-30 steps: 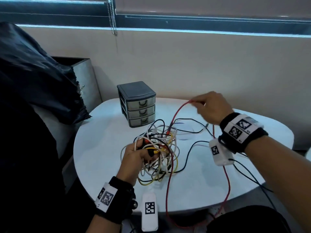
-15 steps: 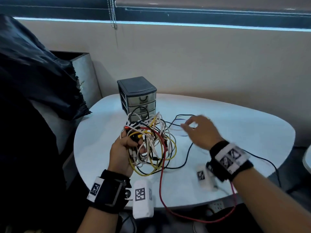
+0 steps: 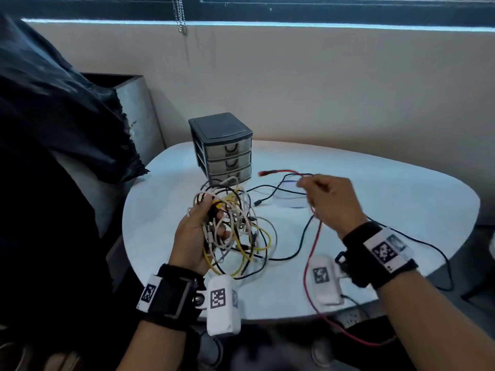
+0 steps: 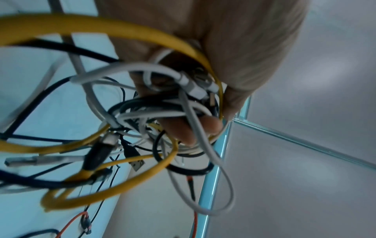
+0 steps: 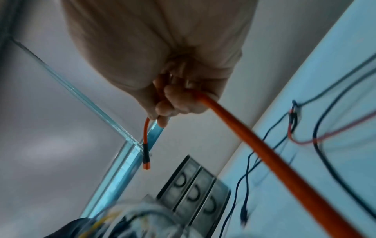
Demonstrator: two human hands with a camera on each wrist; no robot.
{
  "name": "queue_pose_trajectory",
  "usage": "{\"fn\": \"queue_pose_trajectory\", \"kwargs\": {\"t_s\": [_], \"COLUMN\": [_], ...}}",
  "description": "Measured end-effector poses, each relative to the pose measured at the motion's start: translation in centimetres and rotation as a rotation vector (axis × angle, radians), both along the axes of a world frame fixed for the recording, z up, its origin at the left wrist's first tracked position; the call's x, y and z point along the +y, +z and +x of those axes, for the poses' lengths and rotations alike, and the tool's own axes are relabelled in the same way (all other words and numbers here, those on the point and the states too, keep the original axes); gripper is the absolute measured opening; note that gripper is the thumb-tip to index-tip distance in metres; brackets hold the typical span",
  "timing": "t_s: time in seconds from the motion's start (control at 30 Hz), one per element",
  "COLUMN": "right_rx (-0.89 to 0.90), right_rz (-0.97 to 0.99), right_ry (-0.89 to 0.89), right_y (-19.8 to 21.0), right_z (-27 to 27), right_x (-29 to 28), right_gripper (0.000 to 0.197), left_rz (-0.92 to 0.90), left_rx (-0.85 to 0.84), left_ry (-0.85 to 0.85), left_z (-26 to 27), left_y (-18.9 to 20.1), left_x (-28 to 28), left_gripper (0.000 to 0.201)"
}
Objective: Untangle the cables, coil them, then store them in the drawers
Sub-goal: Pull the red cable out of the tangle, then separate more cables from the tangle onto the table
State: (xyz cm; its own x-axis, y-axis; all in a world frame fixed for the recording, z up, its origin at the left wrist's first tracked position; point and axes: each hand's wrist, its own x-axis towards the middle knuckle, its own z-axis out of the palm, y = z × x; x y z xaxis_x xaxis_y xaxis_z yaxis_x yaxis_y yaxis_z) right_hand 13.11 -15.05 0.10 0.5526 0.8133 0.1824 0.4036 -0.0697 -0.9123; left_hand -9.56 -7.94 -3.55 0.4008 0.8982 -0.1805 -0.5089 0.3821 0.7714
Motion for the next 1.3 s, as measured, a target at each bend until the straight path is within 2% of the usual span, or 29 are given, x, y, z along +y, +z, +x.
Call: {"fn": "queue_pose_trajectory", "kwargs": {"t_s": [0.13,0.2,0.23,0.3,0.37,0.47,0.57,0.63,0.7,0.87,0.97,1.03,1.13,1.3], "right_rx": [-0.442,-0.495,-0.441,-0.179,0.086,0.254,0.339,0.432,0.472,0.396,0.208,0.096,0.043,-0.005], "right_rz": [-0.182,-0.144,-0.049,0.195,0.313,0.224,-0.112,-0.331,-0.423,-0.439,-0.411,-0.359,-0.264,-0.198], "right_ry": [-0.012,-0.139,-0.220,-0.341,-0.356,-0.283,-0.182,-0.142,-0.112,-0.035,-0.031,-0.055,-0.078,-0.055], "right_y": [3.8,6.9,8.5,11.6,12.6,9.7,3.5,-0.5,-3.5,-7.6,-9.3,-9.8,-10.2,-11.5], "right_z": [4.9,7.4,8.5,9.8,10.7,10.6,8.9,7.2,5.4,0.4,-2.1,-3.4,-5.2,-6.8], "right_x": [1.8,3.2,3.7,4.4,4.7,4.2,2.1,0.6,-0.4,-1.7,-2.1,-2.6,-3.3,-4.3], "right_gripper": [0.021,0.024,0.024,0.016,0.014,0.024,0.015,0.016,0.020,0.024,0.027,0.022,0.021,0.031], "left_rz": [-0.004,0.012,0.019,0.030,0.029,0.023,0.033,0.041,0.050,0.089,0.112,0.146,0.205,0.190], "left_rx": [-0.010,0.002,0.007,0.007,-0.005,-0.035,-0.026,-0.025,-0.033,0.004,0.040,0.094,0.291,0.354], "left_ry": [0.035,0.054,0.064,0.084,0.097,0.090,0.070,0.049,0.030,0.034,-0.003,-0.027,-0.055,-0.085], "left_z": [-0.6,-0.5,-0.4,0.0,0.5,1.3,2.0,2.4,2.8,3.1,3.1,3.3,3.8,4.4], "left_y": [0.1,0.3,0.5,0.6,0.6,0.4,0.1,0.0,0.1,-0.3,-1.1,-2.0,-4.1,-5.3], "left_x": [0.6,0.8,0.9,1.0,0.9,0.6,0.1,-0.3,-0.9,-1.8,-2.5,-3.2,-4.6,-5.0], "left_gripper": [0.028,0.027,0.026,0.024,0.023,0.022,0.021,0.021,0.021,0.018,0.017,0.014,0.013,0.016]}}
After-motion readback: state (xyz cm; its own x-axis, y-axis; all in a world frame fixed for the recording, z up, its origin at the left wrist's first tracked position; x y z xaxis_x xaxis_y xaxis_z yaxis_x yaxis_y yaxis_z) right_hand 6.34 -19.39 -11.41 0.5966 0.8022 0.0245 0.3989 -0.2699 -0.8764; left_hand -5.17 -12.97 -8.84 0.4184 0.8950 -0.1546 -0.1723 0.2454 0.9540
